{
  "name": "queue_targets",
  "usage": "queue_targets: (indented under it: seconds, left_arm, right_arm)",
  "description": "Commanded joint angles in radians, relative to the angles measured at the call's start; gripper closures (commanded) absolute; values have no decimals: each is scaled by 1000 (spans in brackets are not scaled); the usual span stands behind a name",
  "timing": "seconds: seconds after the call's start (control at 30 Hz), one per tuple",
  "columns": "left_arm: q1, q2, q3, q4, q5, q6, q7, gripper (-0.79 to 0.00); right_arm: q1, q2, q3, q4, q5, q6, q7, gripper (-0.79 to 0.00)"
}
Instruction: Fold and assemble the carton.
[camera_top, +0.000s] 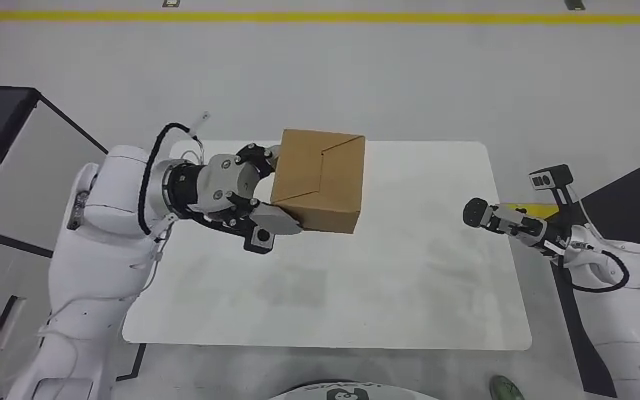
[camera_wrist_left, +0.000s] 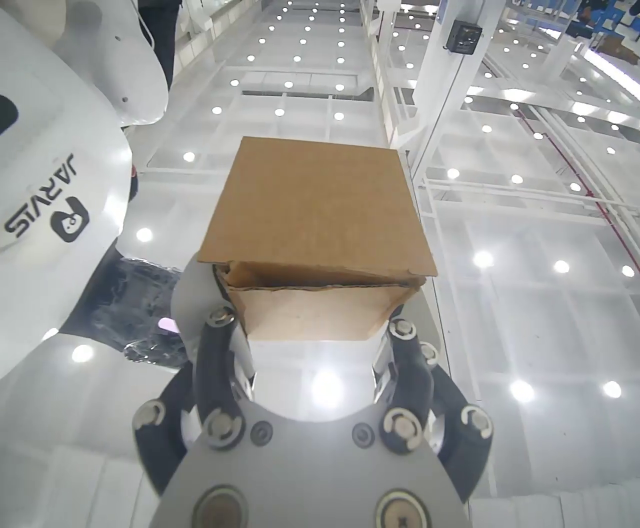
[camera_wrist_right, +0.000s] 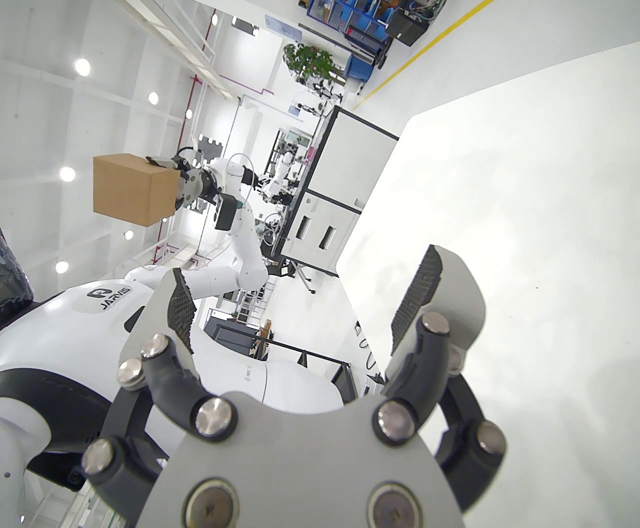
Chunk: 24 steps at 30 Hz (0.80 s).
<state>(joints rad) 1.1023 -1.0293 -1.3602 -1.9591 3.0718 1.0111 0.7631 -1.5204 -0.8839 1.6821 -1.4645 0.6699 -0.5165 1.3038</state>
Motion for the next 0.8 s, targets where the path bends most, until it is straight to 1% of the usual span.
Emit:
queue_targets:
  seconds: [0.0,0.13,0.2,0.27,0.33,0.37,0.47,0.6,0.77]
  left_arm:
    - [-2,-4,-1,1,0,1,11,0]
    - [-4,-12,-3,7,0,-18,25,0]
    - [3,-14,-5,23,0,-54,37,0]
    - [12,-13,2,37,0,-138,82,0]
    - [34,-14,16,52,0,-276,68,0]
    - [35,-13,11,47,0,-330,59,0]
    - [62,-13,22,50,-10,-446,30,0]
    - [83,-14,42,39,-95,-583,24,0]
    - [85,-14,42,37,-104,-590,17,0]
  right_arm:
    - [0,0,0,0,0,0,0,-785]
    - [0,0,0,0,0,0,0,-785]
    - [0,0,0,0,0,0,0,-785]
    - [0,0,0,0,0,0,0,-785]
    - [0,0,0,0,0,0,0,-785]
    - [0,0,0,0,0,0,0,-785]
    - [0,0,0,0,0,0,0,-785]
    - [0,0,0,0,0,0,0,-785]
    - [0,0,0,0,0,0,0,-785]
